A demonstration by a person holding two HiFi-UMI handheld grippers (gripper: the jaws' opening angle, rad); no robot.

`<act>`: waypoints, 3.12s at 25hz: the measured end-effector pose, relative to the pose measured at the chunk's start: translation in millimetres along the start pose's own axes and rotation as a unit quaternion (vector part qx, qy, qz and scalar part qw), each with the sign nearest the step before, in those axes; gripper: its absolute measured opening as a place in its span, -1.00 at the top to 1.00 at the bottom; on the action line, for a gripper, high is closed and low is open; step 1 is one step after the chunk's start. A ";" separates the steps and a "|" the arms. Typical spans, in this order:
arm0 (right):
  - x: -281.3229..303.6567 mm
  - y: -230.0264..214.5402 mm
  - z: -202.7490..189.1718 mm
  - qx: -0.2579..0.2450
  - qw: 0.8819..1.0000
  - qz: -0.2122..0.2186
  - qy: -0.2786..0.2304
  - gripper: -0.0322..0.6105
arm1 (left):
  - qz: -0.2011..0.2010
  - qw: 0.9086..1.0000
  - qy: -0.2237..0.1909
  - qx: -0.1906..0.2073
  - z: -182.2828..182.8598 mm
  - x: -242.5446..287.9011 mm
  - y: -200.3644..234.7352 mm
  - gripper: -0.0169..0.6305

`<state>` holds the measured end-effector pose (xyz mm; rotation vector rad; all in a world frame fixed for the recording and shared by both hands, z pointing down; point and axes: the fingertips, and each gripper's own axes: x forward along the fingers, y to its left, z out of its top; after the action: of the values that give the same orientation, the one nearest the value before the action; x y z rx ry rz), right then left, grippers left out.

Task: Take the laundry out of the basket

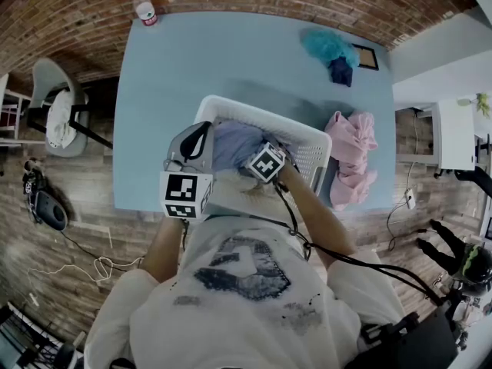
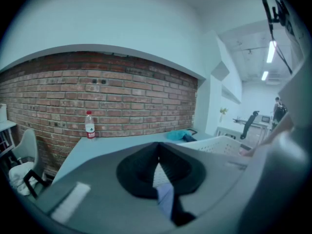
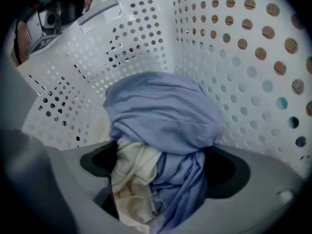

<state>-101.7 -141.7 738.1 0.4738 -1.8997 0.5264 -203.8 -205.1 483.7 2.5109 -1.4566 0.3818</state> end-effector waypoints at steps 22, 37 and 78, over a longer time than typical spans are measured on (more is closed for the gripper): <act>-1.5 28.5 -26.8 -0.025 0.995 0.072 0.060 0.18 | 0.018 1.000 -0.002 0.007 -2.3 -19.9 6.0 0.98; -45.7 22.9 11.9 0.054 0.996 0.066 -0.035 0.28 | 0.033 0.999 -0.004 0.003 -2.2 -36.4 9.8 0.98; -384.0 -25.3 24.4 0.190 0.848 -0.143 -0.474 0.29 | 0.023 0.993 -0.101 0.054 107.9 -34.0 -92.7 0.98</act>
<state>32.9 -144.5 376.8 1.4700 -2.5786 0.5082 -126.7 -165.6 365.8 2.6719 -1.6083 0.2240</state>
